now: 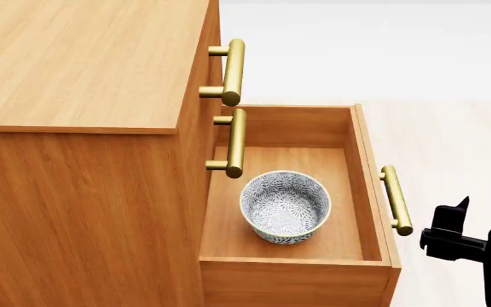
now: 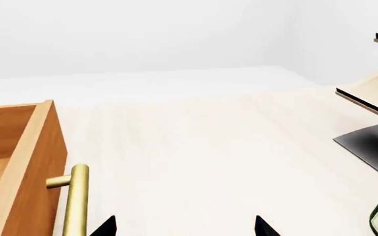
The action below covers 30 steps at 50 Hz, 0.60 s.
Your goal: Put the bowl in the bottom drawer of the cabinet and close it.
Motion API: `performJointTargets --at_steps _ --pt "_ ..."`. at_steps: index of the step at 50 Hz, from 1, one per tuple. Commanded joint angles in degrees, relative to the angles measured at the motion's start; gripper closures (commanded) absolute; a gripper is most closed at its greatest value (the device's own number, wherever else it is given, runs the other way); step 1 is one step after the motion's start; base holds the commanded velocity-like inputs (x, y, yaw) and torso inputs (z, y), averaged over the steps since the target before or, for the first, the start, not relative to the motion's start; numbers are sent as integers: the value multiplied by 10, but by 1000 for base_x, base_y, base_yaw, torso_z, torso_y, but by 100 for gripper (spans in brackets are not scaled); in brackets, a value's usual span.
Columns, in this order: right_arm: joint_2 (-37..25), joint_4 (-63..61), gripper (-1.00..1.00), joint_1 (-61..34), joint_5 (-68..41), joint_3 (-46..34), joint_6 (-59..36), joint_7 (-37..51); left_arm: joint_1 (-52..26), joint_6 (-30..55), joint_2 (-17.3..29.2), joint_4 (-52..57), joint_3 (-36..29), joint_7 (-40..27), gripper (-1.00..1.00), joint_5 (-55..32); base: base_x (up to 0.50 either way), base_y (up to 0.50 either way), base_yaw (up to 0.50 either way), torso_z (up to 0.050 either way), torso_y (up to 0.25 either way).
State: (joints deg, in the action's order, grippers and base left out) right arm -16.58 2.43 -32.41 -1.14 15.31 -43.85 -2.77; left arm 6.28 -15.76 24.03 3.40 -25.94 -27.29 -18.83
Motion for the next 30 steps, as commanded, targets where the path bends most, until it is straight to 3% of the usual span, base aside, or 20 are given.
performJointTargets --at_steps 1,30 --pt "2 20 -100 22 1 4 19 6 1 3 2 5 -1 -3 -100 2 0 0 0 0 0" --pt "4 77 -100 48 0 8 61 17 -2 4 2 3 -3 -4 -100 -2 0 0 0 0 0"
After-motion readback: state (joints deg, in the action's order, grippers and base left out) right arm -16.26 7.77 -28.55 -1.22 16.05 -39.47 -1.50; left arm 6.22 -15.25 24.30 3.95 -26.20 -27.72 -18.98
